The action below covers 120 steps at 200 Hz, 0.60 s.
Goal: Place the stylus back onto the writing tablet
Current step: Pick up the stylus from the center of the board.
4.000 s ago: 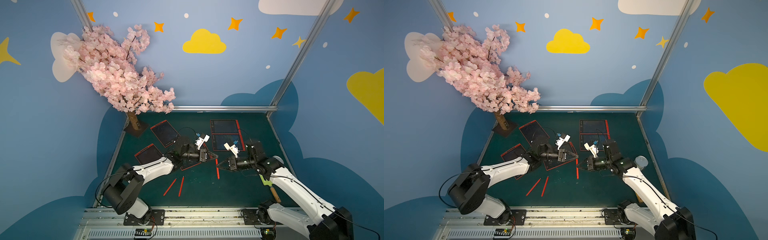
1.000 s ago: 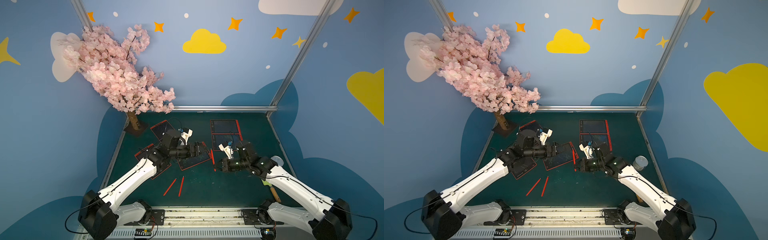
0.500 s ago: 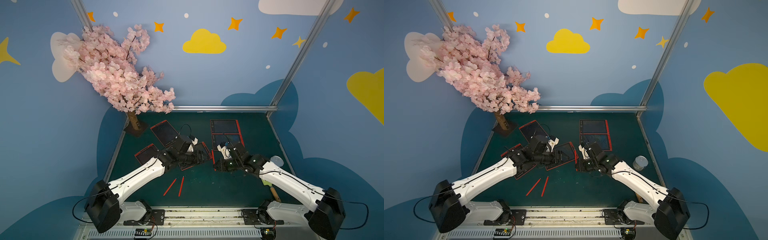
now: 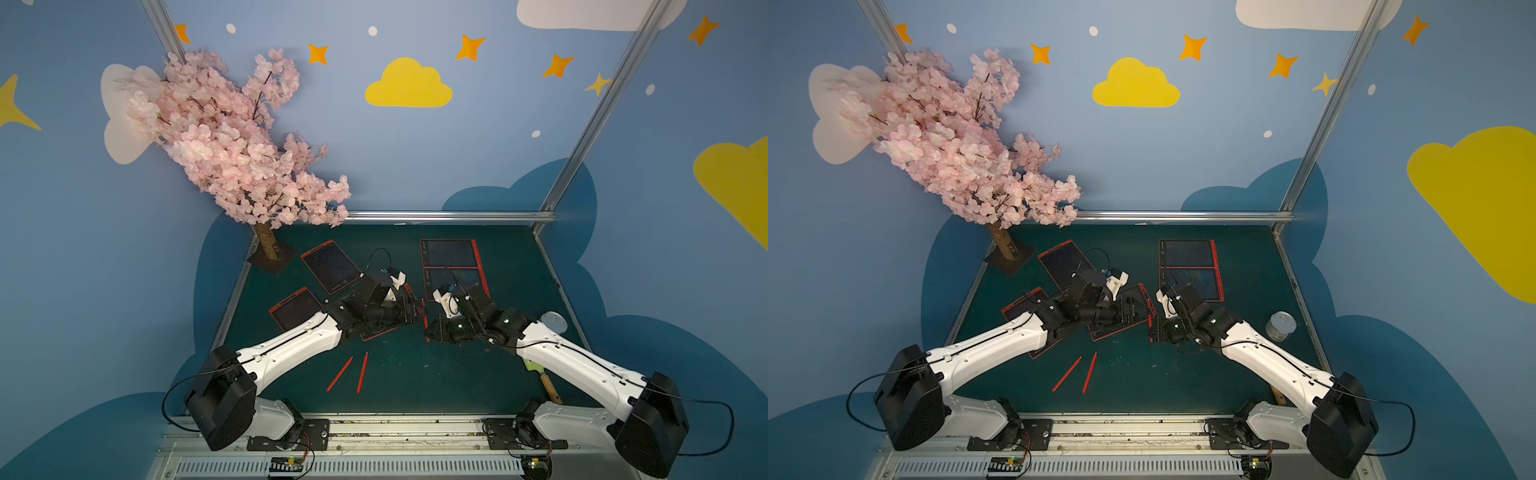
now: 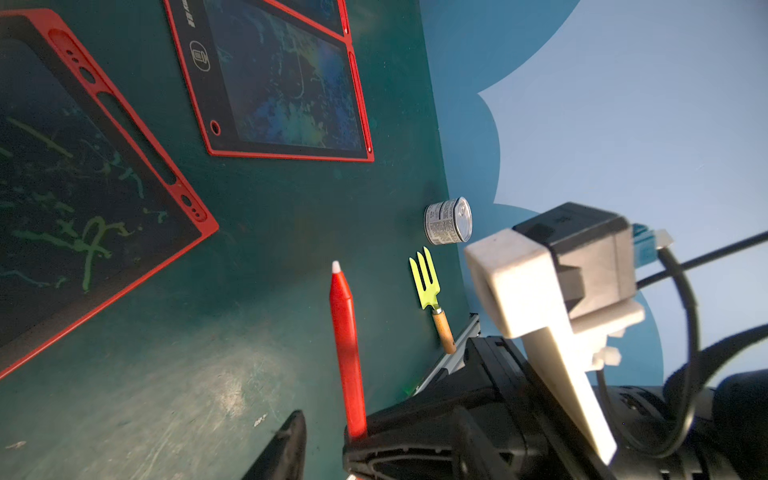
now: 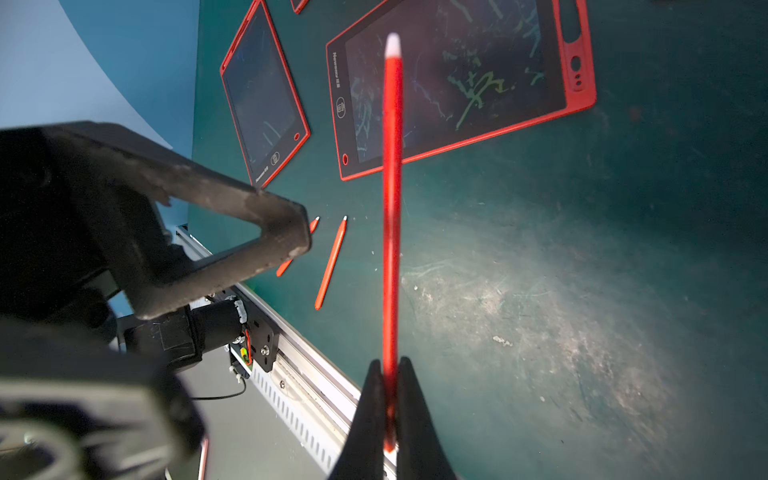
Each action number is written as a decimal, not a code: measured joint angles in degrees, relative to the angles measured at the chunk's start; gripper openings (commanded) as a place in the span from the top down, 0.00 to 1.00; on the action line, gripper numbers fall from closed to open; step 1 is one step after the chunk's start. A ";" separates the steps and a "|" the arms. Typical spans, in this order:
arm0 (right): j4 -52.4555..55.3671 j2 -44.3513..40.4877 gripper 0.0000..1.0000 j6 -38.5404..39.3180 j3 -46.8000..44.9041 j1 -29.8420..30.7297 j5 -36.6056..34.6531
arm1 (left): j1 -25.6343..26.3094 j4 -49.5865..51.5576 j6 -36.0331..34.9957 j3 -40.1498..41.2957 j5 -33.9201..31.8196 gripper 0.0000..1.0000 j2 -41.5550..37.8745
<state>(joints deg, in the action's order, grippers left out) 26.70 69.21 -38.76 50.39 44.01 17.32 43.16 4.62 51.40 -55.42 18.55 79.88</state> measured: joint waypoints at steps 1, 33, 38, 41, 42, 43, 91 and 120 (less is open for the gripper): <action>-0.02 0.00 1.00 0.00 0.00 0.00 0.02 | 0.00 -0.04 0.00 0.02 0.00 0.47 0.00; -0.90 0.17 1.00 -0.13 -0.07 0.00 0.96 | 0.00 -1.27 -0.20 1.29 -0.17 0.52 0.02; -0.98 0.17 1.00 -0.22 -0.07 0.00 1.03 | 0.00 -1.27 -0.22 1.42 -0.20 0.53 0.02; -1.03 0.17 1.00 -0.24 -0.07 0.00 1.09 | 0.00 -1.33 -0.26 1.51 -0.22 0.53 0.02; -1.03 0.17 1.00 -0.24 -0.07 0.00 1.11 | 0.00 -1.38 -0.24 1.57 -0.20 0.53 0.02; -1.07 0.17 1.00 -0.26 -0.07 0.00 1.14 | 0.00 -1.40 -0.22 1.60 -0.24 0.54 0.02; -1.36 0.20 1.00 -0.48 -0.17 0.00 2.12 | 0.09 -2.84 -0.37 1.99 -0.35 0.60 0.20; -1.64 0.20 1.00 -0.52 -0.26 -0.02 2.40 | 0.26 -3.63 -0.42 2.40 -0.35 0.62 1.14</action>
<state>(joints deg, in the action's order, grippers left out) 25.06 69.41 -39.29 50.13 43.99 19.73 43.42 0.99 50.98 -53.01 18.20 81.01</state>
